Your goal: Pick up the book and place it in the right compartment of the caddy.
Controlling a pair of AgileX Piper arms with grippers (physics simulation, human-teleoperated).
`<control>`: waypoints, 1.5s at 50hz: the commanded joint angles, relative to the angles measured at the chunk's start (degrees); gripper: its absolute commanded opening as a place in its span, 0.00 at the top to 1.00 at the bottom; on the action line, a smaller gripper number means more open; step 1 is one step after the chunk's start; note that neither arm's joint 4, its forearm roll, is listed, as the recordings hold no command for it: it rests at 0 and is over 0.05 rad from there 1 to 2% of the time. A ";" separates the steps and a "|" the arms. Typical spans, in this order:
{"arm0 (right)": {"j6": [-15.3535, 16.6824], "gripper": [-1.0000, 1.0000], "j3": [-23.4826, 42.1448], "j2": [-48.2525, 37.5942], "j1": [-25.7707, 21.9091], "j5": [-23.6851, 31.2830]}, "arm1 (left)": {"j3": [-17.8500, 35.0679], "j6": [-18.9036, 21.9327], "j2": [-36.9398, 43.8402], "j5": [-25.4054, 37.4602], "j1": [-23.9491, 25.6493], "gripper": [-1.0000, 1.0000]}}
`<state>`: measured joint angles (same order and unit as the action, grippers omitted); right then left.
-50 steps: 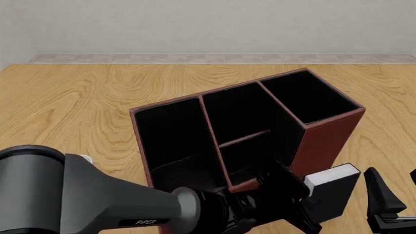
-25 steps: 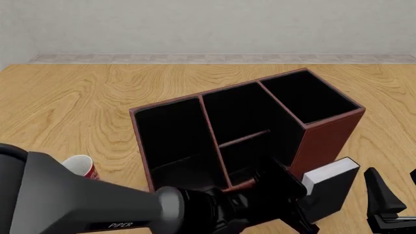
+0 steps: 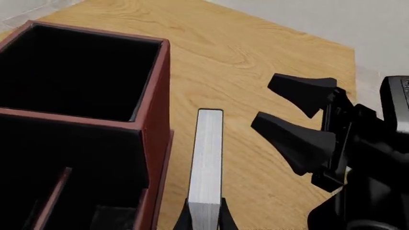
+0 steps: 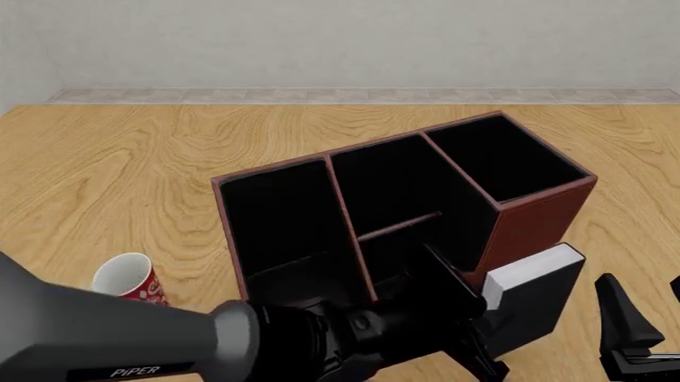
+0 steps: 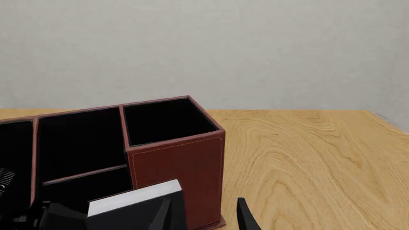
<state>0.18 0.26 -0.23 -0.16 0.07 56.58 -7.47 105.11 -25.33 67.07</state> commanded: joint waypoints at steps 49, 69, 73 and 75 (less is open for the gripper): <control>0.01 0.00 0.00 0.00 -0.01 0.00 | -6.51 1.26 -11.19 1.78 -1.27 1.00; -0.01 0.00 0.00 0.00 0.02 0.00 | -6.24 2.97 -17.50 6.91 -1.44 1.00; 0.00 0.00 0.00 0.00 0.01 0.00 | -6.02 3.24 -18.44 7.87 -1.19 1.00; 0.01 0.00 0.00 0.00 0.00 0.00 | -5.76 3.55 -18.82 8.44 -1.30 1.00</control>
<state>0.18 0.26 -0.24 -0.16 0.07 49.52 -5.82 89.14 -19.26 65.85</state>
